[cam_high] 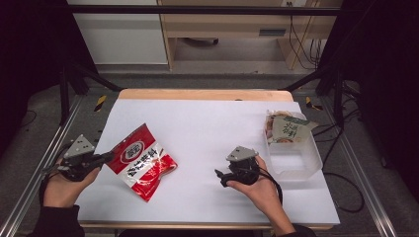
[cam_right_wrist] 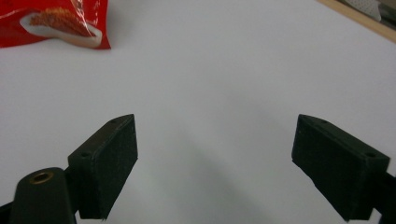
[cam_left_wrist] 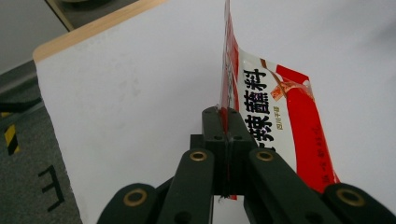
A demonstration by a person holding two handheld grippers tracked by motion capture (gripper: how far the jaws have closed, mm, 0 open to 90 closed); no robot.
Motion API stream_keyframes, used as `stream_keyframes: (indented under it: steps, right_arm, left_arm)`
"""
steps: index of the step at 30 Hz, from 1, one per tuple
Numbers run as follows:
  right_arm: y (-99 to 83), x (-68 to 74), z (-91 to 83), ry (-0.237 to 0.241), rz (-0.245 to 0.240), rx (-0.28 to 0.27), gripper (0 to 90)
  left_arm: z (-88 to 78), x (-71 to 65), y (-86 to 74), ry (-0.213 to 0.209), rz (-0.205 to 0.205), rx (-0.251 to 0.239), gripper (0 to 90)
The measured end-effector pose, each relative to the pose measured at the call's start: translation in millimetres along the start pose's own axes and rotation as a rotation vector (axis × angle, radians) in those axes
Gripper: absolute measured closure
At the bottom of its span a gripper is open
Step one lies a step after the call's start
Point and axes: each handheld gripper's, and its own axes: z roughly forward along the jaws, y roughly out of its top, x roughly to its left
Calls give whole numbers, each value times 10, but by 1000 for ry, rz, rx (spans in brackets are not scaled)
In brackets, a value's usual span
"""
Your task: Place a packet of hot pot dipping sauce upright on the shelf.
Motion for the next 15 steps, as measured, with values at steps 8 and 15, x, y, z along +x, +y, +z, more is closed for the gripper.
stream_keyframes:
  steps: [8, 15]
  right_arm:
    - [393, 35, -95, 26, -68, -10, 179]
    - [705, 66, -102, 55, -127, 21, 190]
  left_arm:
    - [-73, -71, 311, -12, 85, 3, 900]
    - [-49, -152, 493, -21, 133, 14, 900]
